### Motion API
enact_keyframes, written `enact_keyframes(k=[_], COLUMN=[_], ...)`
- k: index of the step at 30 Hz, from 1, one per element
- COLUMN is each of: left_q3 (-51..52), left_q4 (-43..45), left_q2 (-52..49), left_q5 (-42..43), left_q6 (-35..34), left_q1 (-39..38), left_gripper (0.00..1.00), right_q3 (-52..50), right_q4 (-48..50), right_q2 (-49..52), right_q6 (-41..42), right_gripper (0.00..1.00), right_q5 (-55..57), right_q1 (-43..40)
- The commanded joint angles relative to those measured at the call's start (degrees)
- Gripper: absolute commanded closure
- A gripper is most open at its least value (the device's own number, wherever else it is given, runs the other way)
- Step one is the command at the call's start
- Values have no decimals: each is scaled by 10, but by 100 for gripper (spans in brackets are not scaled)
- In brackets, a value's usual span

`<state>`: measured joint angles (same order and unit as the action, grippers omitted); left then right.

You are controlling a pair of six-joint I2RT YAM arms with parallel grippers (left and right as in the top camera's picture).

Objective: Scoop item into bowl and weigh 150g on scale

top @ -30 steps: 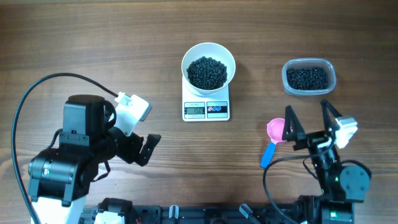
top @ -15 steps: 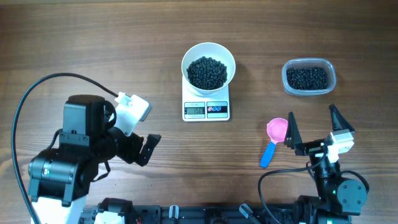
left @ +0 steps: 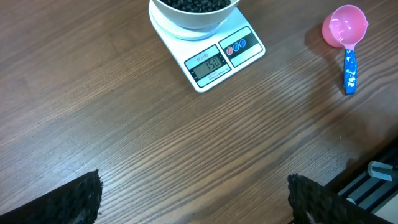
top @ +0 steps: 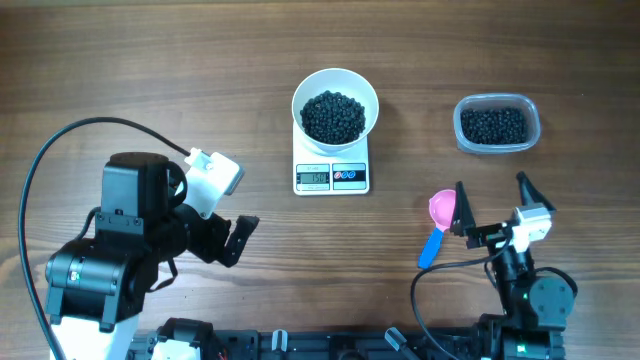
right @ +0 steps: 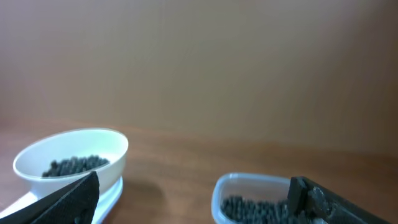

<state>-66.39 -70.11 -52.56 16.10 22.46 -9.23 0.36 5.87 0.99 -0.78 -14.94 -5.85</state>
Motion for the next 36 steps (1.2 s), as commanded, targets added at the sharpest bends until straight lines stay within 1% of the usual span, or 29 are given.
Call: enact_keyframes(k=[1,2,6,11,25,29,36], left_q3=[-8,-8,-8,-8,-8,-8,-8], left_q4=[2,2,2,2,2,2,2], left_q2=[1,1,1,1,1,1,1], left_q5=[-1,-1,-1,-1,-1,-1,-1], left_q6=[12,12,12,12,12,12,12], left_q1=[4,4,4,4,4,4,4], left_gripper=[0,0,0,0,0,0,0], right_q3=[-1,-1,-1,-1,-1,0,0], right_q4=[-35,-47,-49,-51,-51,-52,-53], right_q2=[-8,-8,-9,-9,-9,-9,-9], right_q6=[-7,-7,-7,-7,-5,25,23], right_gripper=[0,0,0,0,0,0,0], right_q5=[4,4,9,21,21,28,30], right_q1=[-1,-1,2,29,29,29,29])
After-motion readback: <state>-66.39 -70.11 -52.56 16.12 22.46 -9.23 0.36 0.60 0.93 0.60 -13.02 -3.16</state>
